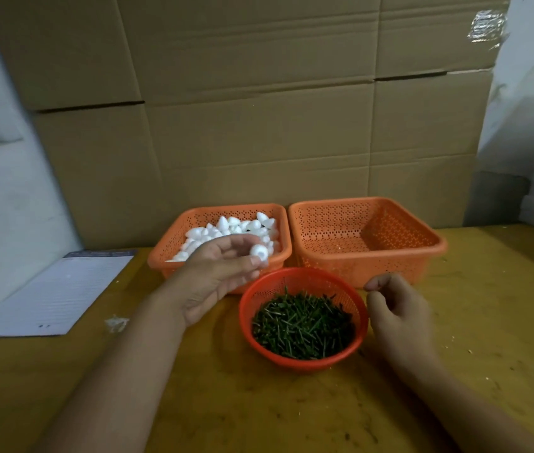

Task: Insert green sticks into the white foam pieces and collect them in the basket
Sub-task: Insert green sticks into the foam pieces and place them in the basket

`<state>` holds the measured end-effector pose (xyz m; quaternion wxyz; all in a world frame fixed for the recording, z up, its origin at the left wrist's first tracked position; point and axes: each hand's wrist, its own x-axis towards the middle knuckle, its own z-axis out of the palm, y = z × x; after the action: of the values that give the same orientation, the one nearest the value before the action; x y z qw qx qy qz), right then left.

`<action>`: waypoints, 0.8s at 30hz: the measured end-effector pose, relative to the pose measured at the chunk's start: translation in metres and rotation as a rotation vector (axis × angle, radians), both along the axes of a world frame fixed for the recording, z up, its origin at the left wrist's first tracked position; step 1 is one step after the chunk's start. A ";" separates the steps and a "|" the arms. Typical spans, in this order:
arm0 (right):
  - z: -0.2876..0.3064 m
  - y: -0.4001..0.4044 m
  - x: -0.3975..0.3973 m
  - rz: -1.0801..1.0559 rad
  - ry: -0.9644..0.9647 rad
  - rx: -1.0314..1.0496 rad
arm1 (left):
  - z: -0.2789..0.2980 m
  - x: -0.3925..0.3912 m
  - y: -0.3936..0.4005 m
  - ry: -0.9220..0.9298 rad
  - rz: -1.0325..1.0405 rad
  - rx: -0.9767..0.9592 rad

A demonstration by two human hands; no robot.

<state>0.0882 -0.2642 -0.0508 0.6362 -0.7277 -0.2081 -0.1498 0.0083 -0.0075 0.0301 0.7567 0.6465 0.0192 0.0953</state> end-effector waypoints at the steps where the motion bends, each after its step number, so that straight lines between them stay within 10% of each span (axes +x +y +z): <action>1: 0.000 0.001 -0.002 0.006 -0.007 0.001 | 0.001 -0.002 -0.002 -0.002 -0.017 -0.010; 24: 0.001 0.007 -0.008 -0.061 -0.076 -0.092 | 0.009 -0.003 -0.014 0.032 -0.032 -0.070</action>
<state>0.0798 -0.2573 -0.0498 0.5887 -0.7560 -0.2165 -0.1869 0.0057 -0.0217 0.0389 0.7800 0.6211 0.0244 0.0724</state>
